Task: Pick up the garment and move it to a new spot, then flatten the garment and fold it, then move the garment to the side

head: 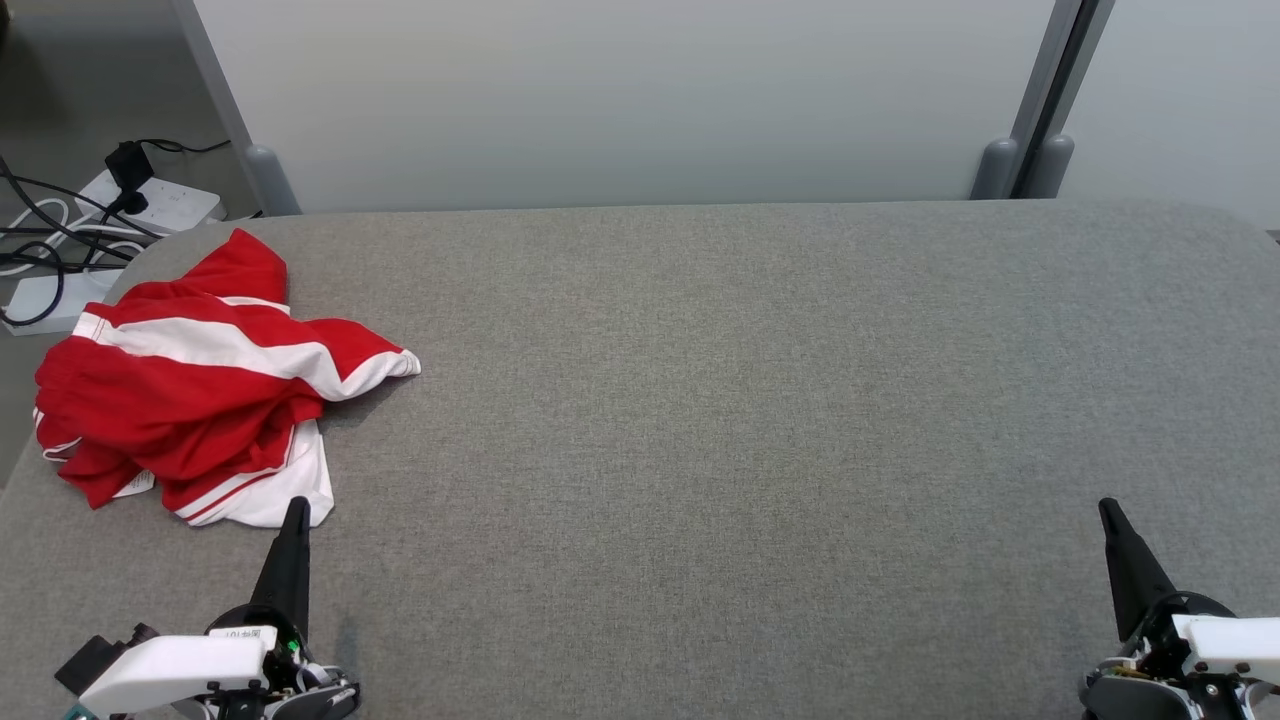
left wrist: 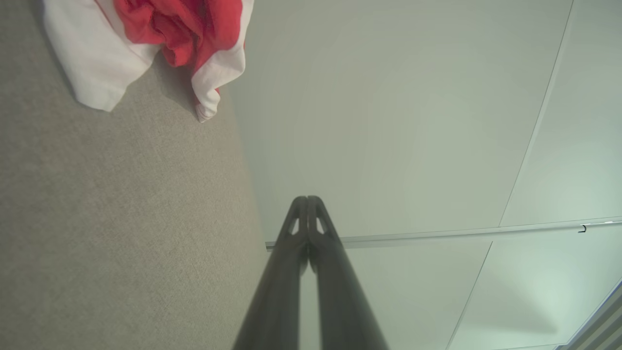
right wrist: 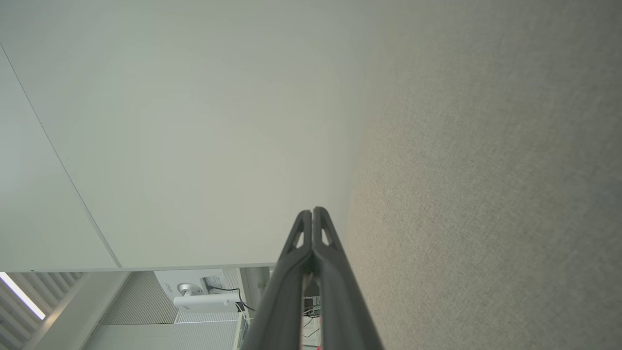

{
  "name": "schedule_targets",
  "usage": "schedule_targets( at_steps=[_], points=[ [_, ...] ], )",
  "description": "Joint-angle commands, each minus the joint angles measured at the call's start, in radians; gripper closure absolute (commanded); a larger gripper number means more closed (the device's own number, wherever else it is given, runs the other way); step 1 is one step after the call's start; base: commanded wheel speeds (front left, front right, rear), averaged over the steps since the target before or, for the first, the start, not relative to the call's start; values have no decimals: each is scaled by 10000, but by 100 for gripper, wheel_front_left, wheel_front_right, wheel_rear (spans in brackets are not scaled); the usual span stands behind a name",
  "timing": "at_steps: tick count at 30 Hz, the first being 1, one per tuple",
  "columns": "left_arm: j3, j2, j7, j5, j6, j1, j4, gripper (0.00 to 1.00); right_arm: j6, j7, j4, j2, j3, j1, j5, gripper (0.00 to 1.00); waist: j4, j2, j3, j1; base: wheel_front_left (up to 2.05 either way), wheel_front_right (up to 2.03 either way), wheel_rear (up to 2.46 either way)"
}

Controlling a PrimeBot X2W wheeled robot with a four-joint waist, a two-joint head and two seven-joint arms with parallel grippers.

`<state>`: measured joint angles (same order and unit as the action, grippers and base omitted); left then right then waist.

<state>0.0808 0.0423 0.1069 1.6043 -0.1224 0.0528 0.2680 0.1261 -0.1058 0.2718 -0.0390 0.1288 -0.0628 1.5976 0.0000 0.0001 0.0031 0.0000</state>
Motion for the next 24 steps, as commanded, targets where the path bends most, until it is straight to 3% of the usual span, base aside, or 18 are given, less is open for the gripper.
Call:
schedule_targets(
  at_steps=[1,21,22,24],
  points=[
    [325,79,60,47,-83,551,-231,100,46,-71,-271,-112,-154,-451,114,100,0,-1,0,0,0,0,0],
    [325,79,60,47,-83,551,-231,100,46,-71,-271,-112,-154,-451,114,100,0,-1,0,0,0,0,0],
    [-8,0,-6,1,4,-22,34,0,0,3,35,6,-10,15,-6,0,0,-1,0,0,0,0,0],
    [-26,-38,-10,1,8,-170,248,0,0,6,214,67,-63,163,-9,0,0,-1,1,0,0,0,0]
  ],
)
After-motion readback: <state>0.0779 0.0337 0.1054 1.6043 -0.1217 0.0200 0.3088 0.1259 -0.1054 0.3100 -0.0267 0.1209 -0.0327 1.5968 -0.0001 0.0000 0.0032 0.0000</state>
